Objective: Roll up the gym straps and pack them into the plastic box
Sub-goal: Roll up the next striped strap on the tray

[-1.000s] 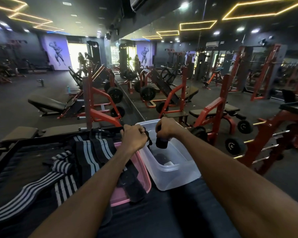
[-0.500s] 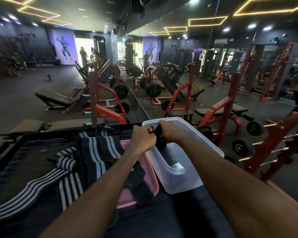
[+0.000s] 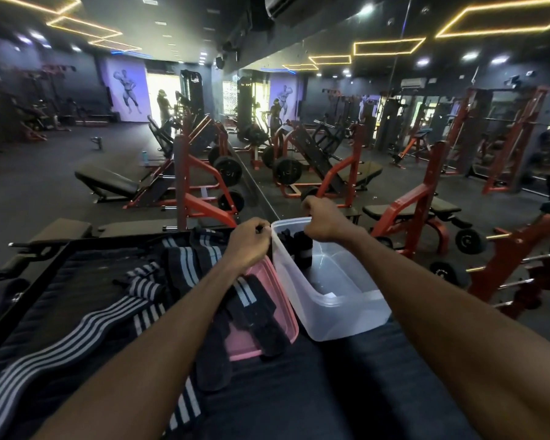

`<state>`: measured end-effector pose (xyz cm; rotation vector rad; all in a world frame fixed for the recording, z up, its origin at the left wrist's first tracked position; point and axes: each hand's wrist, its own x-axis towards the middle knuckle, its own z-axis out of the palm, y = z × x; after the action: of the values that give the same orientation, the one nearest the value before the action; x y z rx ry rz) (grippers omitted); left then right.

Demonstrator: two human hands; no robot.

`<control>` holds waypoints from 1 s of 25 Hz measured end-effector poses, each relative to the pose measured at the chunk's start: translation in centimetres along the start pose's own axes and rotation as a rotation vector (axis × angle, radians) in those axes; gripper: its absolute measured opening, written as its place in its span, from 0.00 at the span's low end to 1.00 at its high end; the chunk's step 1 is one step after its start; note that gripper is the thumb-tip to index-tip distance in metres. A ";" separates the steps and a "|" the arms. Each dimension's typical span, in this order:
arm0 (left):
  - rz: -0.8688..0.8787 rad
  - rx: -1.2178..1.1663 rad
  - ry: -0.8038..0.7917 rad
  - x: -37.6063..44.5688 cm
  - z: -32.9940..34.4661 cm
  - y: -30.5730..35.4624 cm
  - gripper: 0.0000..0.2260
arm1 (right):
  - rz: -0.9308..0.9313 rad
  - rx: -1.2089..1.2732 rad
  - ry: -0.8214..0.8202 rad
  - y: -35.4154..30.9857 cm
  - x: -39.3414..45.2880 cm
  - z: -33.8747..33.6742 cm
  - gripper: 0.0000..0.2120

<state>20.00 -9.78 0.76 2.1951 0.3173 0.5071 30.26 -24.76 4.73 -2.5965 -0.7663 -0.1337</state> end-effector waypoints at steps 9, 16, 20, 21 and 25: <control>0.009 0.302 -0.080 -6.5 -8.2 -3.4 0.10 | -0.219 0.268 -0.081 -10.8 -6.4 1.5 0.08; -0.009 0.462 -0.249 -11.1 -10.0 -6.8 0.07 | -0.094 0.046 -0.287 -9.4 -8.8 10.7 0.12; -0.019 0.409 -0.282 -13.2 -8.5 -7.6 0.07 | 0.098 0.282 -0.164 -8.9 -9.9 11.2 0.07; -0.033 0.389 -0.240 -13.5 -8.3 -7.7 0.08 | 0.139 0.423 -0.146 -9.2 -10.0 10.9 0.04; -0.139 0.262 -0.062 -13.3 -7.8 -7.2 0.11 | 0.283 0.931 -0.136 -10.7 -10.0 8.8 0.05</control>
<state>4.23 -5.21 -3.74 2.4146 0.5237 0.3346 15.84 -17.83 -1.34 -1.7884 -0.3529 0.3976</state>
